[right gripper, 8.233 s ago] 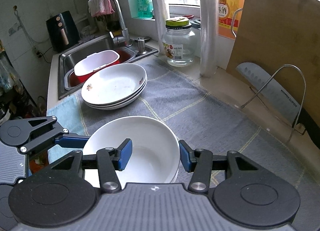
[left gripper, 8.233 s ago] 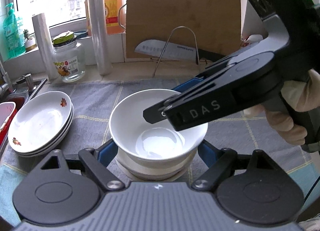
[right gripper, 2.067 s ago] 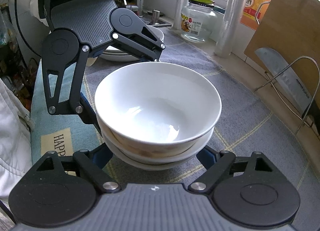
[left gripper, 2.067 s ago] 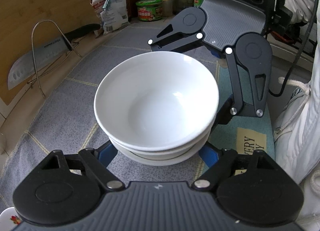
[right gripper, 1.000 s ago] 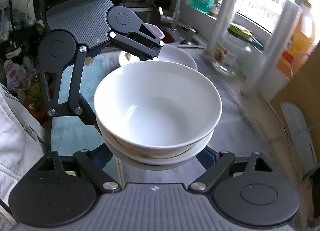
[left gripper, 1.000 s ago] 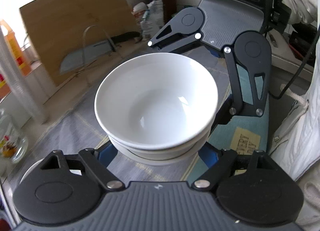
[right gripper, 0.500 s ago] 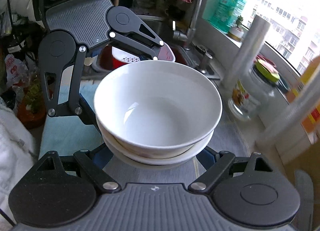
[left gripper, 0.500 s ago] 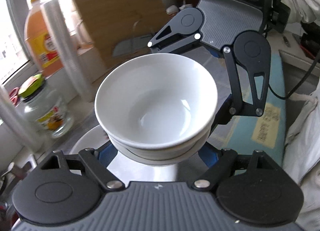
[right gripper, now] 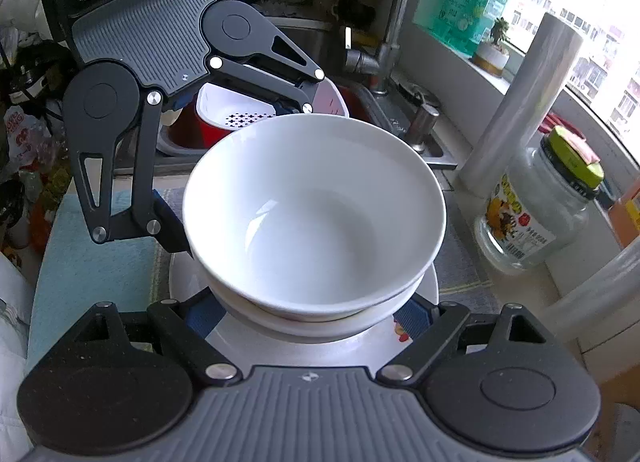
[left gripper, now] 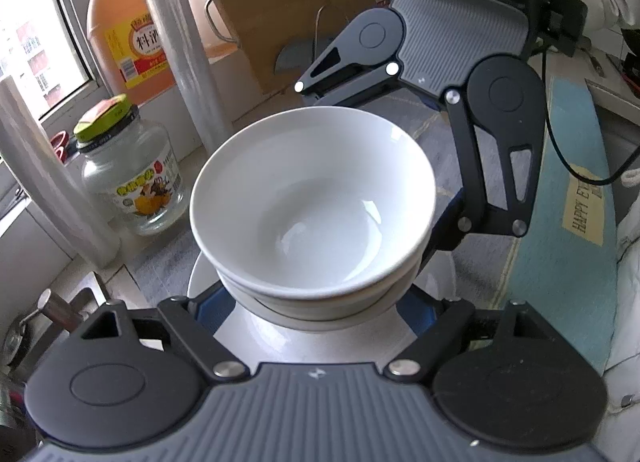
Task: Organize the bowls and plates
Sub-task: 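Lift and carry the bowl stack with both tools over the plate stack, then lower the bowl stack onto the plates and open both tools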
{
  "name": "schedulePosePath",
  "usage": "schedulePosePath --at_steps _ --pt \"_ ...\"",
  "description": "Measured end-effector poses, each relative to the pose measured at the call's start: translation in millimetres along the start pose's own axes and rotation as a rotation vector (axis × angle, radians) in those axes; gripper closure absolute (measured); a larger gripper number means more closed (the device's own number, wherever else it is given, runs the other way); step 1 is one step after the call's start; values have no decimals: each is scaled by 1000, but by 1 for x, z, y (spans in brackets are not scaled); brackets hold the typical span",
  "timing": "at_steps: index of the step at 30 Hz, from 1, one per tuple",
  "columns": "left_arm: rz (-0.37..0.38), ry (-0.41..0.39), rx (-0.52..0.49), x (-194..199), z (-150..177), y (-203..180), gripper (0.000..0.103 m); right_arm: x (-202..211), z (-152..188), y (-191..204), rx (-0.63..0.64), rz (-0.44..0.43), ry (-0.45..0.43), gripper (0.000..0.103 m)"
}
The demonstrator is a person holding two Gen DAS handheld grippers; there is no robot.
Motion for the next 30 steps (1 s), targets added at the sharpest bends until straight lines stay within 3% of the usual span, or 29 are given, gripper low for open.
schedulePosePath --at_steps 21,24,30 --pt "20 -13 42 -6 7 12 15 -7 2 -7 -39 12 19 11" --pt "12 -22 71 -7 9 15 14 -6 1 -7 -78 -4 -4 0" --pt "-36 -56 71 0 12 9 8 -7 8 -3 -131 14 8 0"
Point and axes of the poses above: each gripper's, at about its wrist camera, not at the fingertips, and x roughly against the way its jaws point, y to its left, z to its underside, the point moved 10 cm from there along -x, roughly the way its jaws point, and after that the axes turned 2 degrees about -z, right-handed, at the moved point
